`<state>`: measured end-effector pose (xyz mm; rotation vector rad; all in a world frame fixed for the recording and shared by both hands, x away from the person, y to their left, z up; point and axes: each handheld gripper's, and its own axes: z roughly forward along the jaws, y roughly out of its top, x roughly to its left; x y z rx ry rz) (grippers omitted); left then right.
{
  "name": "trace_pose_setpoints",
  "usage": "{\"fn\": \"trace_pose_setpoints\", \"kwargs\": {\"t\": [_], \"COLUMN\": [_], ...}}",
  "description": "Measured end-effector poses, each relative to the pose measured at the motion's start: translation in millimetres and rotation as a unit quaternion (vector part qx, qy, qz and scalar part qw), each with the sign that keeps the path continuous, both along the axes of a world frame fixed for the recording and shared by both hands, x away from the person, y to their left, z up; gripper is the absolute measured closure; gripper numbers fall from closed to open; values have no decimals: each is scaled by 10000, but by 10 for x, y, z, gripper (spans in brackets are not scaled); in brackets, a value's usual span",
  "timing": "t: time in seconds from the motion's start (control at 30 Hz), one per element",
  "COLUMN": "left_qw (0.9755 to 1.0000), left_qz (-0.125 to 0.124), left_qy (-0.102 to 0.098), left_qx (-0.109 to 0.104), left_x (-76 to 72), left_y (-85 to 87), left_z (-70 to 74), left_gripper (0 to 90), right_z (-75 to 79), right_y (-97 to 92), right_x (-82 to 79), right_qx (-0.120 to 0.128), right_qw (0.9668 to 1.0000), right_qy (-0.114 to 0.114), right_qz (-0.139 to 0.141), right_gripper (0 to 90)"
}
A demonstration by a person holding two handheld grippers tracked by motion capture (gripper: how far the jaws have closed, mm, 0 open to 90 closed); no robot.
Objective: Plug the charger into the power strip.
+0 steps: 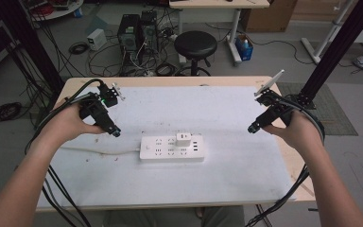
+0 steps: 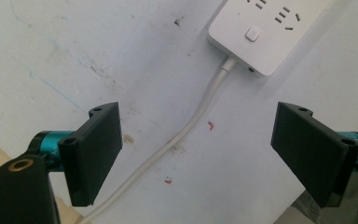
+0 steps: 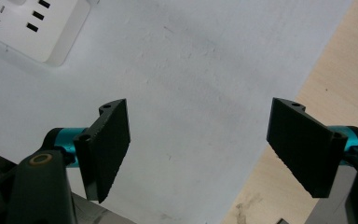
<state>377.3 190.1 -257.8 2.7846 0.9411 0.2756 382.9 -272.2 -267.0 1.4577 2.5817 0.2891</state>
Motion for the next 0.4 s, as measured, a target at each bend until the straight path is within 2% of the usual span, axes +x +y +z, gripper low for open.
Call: {"fn": "trace_pose_setpoints", "kwargs": {"t": [0.4], "left_qw": [10000], "left_qz": [-1], "left_qy": [-1], "left_qx": [-20], "left_x": [4], "left_y": [43], "left_z": [-34], "left_gripper": [164], "right_z": [-63], "right_y": [7], "right_x": [15], "right_qx": [-29], "right_qw": [10000], "right_qy": [28], "right_qz": [29], "right_gripper": [210]}}
